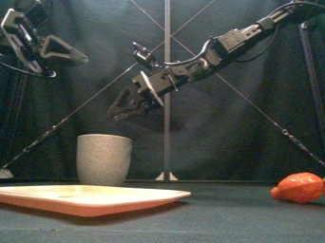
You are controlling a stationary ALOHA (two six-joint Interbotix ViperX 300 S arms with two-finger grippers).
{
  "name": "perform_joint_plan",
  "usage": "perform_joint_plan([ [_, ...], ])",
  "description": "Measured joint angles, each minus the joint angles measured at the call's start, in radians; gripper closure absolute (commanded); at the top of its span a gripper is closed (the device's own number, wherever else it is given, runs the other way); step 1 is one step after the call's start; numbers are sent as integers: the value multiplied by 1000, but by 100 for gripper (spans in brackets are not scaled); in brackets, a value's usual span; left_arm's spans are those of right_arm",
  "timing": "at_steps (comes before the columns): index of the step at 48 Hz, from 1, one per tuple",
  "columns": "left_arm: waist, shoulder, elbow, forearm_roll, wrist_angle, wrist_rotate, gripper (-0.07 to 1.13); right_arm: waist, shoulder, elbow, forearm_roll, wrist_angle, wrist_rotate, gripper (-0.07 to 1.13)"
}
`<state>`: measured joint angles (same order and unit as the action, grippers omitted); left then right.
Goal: Pick the shrimp then place it in the grey bowl
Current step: Drop shrimp in the grey bowl and return to neutral
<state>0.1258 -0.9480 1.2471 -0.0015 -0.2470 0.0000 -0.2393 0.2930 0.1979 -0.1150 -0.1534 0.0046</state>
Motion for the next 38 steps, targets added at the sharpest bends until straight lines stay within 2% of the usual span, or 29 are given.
perform_joint_plan([
  [8,-2,0,0,-2,-2,0,100,0,-12,43,2,-41,-3,22],
  [23,-2,-2,3,-2,-2,0,100,14,-169,276,75,-270,2,22],
  [38,-2,0,5,-2,-2,0,100,91,-347,549,176,-486,5,22],
])
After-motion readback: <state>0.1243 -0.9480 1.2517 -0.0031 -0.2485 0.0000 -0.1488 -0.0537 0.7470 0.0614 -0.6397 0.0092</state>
